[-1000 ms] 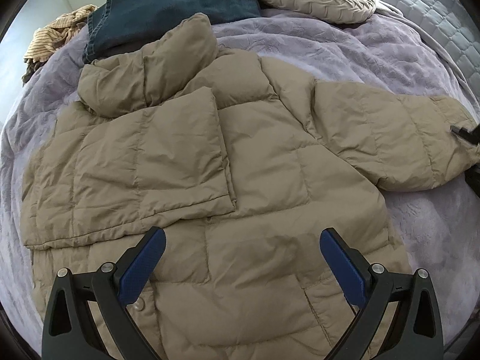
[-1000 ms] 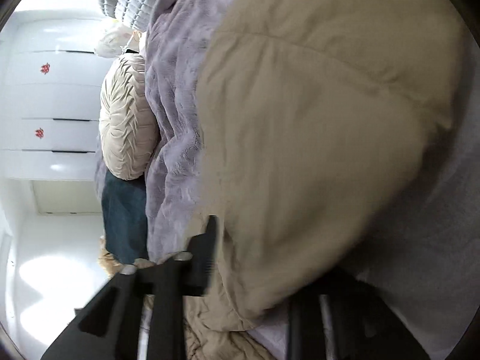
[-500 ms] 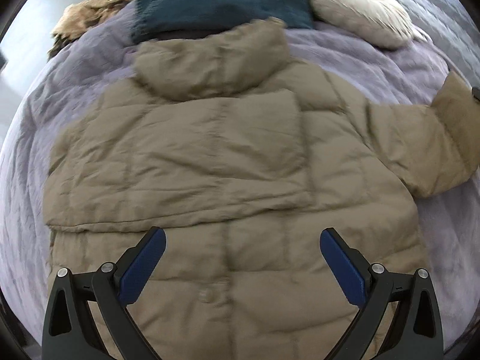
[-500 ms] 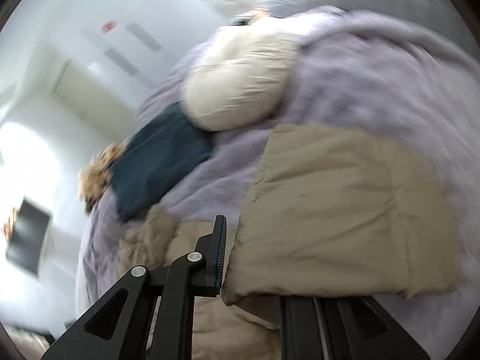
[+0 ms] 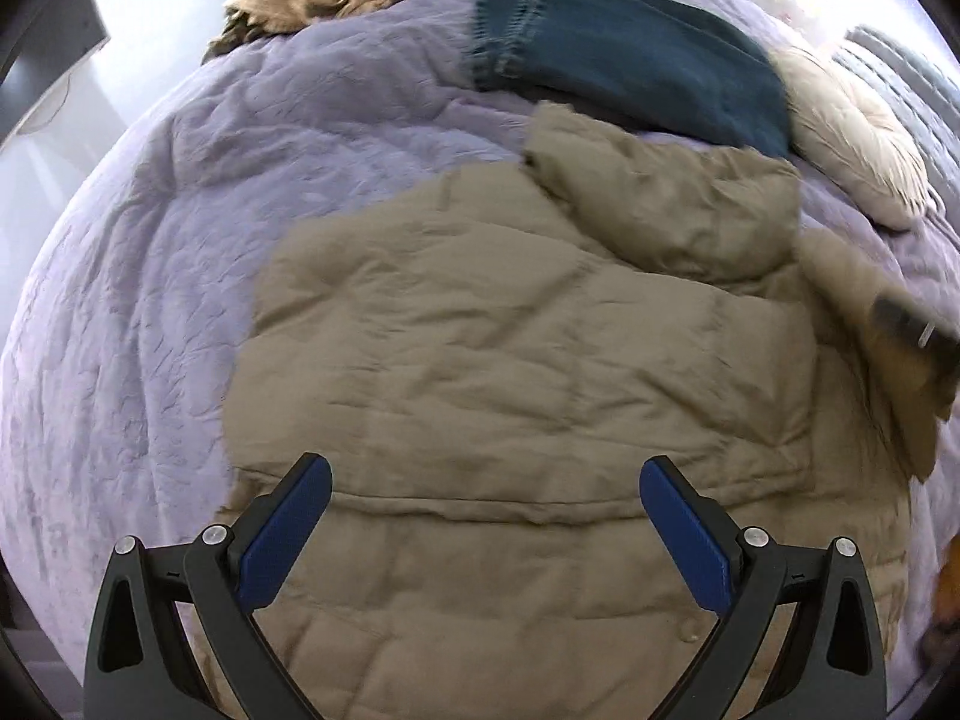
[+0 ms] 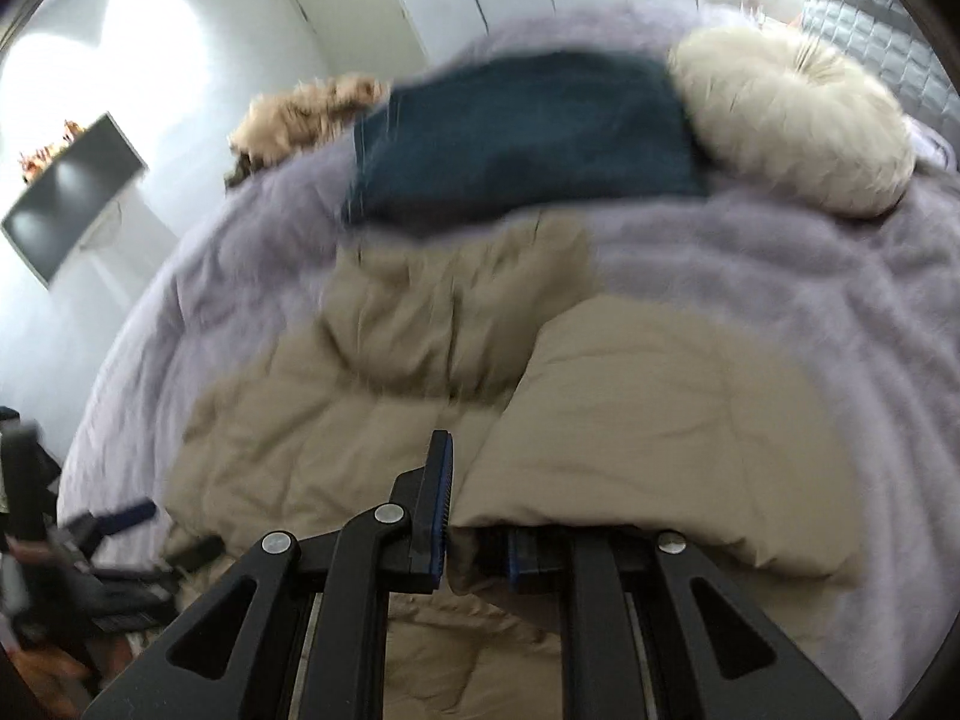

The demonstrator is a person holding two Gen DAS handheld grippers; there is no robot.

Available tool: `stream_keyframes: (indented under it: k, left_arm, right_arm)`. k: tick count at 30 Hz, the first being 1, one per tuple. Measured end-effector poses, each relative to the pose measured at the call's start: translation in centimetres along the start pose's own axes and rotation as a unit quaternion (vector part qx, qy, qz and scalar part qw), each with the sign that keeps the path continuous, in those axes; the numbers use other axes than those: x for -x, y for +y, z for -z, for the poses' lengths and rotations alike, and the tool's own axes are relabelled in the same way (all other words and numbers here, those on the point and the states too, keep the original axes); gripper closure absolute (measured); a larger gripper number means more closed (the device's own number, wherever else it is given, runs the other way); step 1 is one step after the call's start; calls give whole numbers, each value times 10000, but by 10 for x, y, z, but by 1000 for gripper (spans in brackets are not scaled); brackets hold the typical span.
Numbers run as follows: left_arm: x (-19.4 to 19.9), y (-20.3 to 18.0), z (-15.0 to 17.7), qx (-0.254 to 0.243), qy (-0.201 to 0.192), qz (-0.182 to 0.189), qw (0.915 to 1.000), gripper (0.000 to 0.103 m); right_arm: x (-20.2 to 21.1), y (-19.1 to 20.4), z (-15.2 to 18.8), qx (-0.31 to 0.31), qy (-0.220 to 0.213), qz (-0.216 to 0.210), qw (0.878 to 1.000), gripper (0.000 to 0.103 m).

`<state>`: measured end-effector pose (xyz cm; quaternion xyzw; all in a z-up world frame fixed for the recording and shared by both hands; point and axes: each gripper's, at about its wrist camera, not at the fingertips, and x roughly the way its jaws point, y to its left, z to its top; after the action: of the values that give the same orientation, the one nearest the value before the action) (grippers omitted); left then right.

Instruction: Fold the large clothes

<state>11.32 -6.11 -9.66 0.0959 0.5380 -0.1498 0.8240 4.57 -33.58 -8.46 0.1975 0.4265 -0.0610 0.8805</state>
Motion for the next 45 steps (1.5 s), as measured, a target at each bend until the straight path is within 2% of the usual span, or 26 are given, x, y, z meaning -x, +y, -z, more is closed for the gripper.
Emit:
stream_keyframes:
  k: [6, 7, 9, 11, 12, 16, 21, 26, 28, 29, 30, 32, 33, 36, 38, 41, 45]
  left_arm:
    - [-10, 12, -1, 21, 106, 149, 9998, 0]
    - [-12, 12, 0, 3, 123, 187, 9997, 0]
    - [-14, 8, 2, -16, 144, 236, 9996, 0]
    - [-14, 5, 2, -37, 143, 304, 9994, 0]
    - [-15, 3, 1, -48, 144, 326, 9994, 0]
    - [-20, -4, -3, -33, 228, 466, 9986, 0]
    - [-22, -16, -12, -110, 189, 642, 9977, 0]
    - [-14, -15, -31, -116, 3, 907, 9958, 0]
    - [-10, -10, -40, -63, -70, 1008, 9949, 0]
    - [-9, -8, -43, -66, -97, 1026, 9946, 0]
    - [-9, -6, -44, -77, -116, 1027, 9946, 0]
    - [-8, -2, -45, -82, -139, 1019, 9947, 0]
    - [-8, 1, -45, -45, -140, 1043, 9944, 0]
    - [-11, 14, -40, 239, -77, 1303, 9912, 0]
    - [-15, 23, -36, 463, -13, 1434, 9886, 0]
    - [-16, 35, -34, 749, -21, 1320, 9884, 0]
    - [-13, 48, -37, 1021, -117, 1359, 9854, 0]
  right_arm:
    - [-46, -13, 35, -305, 735, 247, 9965, 83]
    - [-48, -15, 39, -371, 803, 259, 9957, 79]
    - [-57, -21, 43, -638, 951, 136, 9933, 50]
    - [-54, -25, 44, -940, 931, -118, 9911, 38]
    - [-50, -27, 43, -1046, 930, -180, 9900, 38]
    - [-21, -50, 51, -1742, 808, -616, 9795, 38]
    - [23, -109, 64, -2854, 295, -528, 9565, 38]
    - [27, -155, 62, -3533, 72, -590, 9336, 38]
    - [26, -162, 61, -3699, 1, -655, 9268, 51]
    - [26, -163, 59, -3756, -41, -678, 9243, 76]
    - [26, -162, 57, -3749, -81, -670, 9246, 90]
    - [26, -146, 44, -3515, -271, -600, 9339, 92]
    - [29, -136, 37, -3279, -331, -571, 9424, 92]
    - [33, -94, 15, -2309, -350, -620, 9704, 93]
    - [29, -58, 3, -1628, -295, -628, 9842, 93]
    - [11, -10, -2, -957, -169, -647, 9932, 93]
    - [-25, 35, 7, -530, 340, -861, 9943, 89]
